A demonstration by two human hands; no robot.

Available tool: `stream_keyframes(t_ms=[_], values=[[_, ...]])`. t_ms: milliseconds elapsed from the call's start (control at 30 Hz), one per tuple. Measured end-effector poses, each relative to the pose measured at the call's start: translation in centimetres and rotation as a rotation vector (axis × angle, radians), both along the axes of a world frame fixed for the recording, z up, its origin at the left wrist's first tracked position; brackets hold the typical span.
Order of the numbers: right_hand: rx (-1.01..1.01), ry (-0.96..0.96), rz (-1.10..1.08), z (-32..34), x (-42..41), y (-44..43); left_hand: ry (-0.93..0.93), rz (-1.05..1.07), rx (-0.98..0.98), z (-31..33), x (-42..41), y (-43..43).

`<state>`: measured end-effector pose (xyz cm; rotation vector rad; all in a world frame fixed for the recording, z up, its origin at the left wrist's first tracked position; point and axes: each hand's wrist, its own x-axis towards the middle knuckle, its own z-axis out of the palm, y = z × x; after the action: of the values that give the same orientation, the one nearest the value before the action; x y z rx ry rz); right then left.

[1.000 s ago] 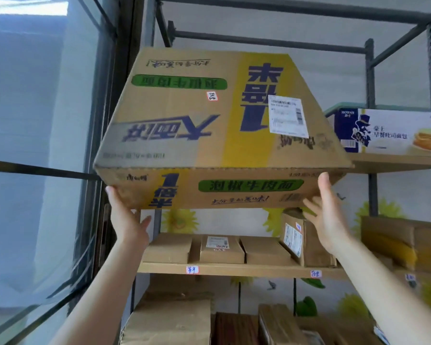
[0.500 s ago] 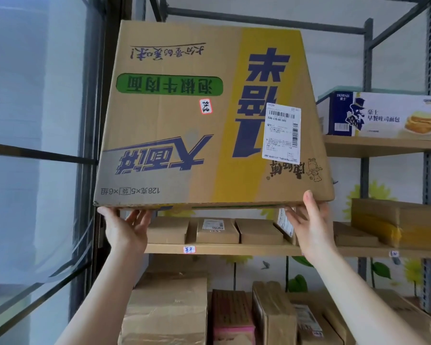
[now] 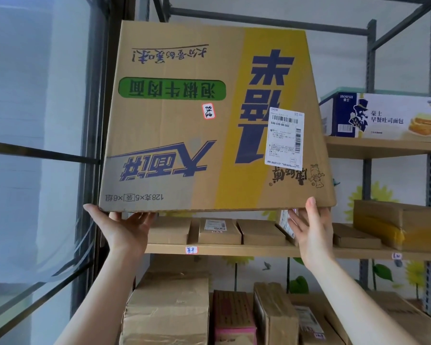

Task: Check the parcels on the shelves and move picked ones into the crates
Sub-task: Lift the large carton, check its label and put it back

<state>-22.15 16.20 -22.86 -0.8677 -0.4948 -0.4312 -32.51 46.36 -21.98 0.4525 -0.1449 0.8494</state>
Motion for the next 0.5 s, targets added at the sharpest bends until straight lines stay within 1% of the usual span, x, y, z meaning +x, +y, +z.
stream_keyframes(t_ms=[67,133,200,267,333,400,467,500], values=[[-0.065,-0.042,-0.129,0.4,0.0,-0.2,-0.002,0.058,0.048,0.8,0.0,0.3],[-0.163,-0.109,-0.300,1.2,0.1,-0.6,0.038,0.171,0.143,2.1,-0.2,0.6],[-0.262,-0.149,-0.490,2.5,0.6,-1.1,0.122,0.365,0.245,3.8,-0.2,0.8],[-0.287,-0.191,-0.618,4.7,1.3,-1.5,0.181,0.630,0.411,5.3,-0.3,1.0],[-0.244,-0.268,-0.606,7.5,1.6,-1.5,0.231,0.815,0.492,7.0,-0.4,1.2],[-0.177,-0.335,-0.564,10.3,1.8,-1.4,0.301,0.930,0.503,9.1,-0.6,1.4],[-0.140,-0.356,-0.598,12.8,2.1,-1.1,0.331,0.971,0.543,11.1,-0.5,1.6],[-0.122,-0.356,-0.614,13.9,2.3,-1.0,0.303,0.955,0.555,12.1,-0.3,1.6]])
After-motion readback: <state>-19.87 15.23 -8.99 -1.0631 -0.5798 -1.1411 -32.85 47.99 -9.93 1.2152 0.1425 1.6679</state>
